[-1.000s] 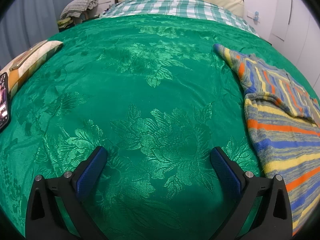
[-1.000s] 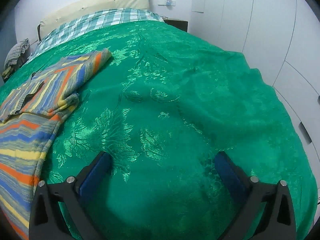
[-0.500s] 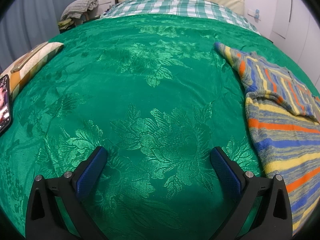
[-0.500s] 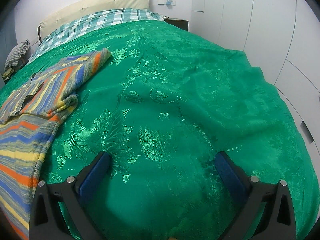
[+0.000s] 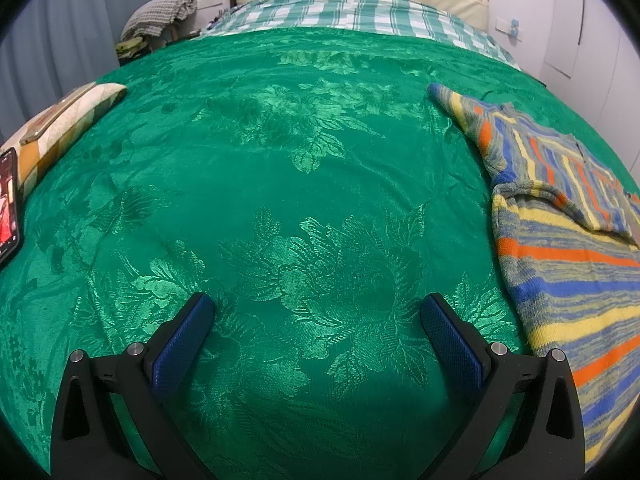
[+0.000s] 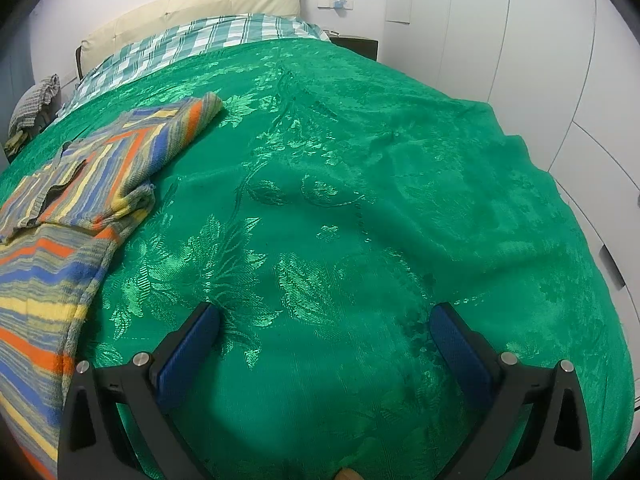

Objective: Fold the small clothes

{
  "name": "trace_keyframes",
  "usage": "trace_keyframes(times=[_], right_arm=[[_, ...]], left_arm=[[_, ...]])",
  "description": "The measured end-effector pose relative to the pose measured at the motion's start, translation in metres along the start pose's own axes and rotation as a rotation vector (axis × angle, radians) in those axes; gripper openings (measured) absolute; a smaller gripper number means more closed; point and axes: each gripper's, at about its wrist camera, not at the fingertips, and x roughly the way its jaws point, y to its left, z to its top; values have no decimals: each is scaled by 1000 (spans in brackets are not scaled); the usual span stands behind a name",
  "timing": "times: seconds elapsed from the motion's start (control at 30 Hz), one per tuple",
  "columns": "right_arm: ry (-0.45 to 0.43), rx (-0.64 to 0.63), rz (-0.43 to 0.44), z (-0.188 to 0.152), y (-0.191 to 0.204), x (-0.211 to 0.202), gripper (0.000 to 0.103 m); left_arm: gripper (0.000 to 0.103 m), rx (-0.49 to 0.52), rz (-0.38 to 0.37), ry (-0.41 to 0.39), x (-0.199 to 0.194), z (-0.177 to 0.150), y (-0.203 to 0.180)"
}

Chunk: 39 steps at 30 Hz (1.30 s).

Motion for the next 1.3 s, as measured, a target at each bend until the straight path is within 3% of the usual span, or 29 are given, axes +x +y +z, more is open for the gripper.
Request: trace_keyframes(times=[1.3], right_arm=[[-1, -5, -6, 0, 2, 5, 103]], left_arm=[[103, -5, 4, -4, 2, -3, -3]])
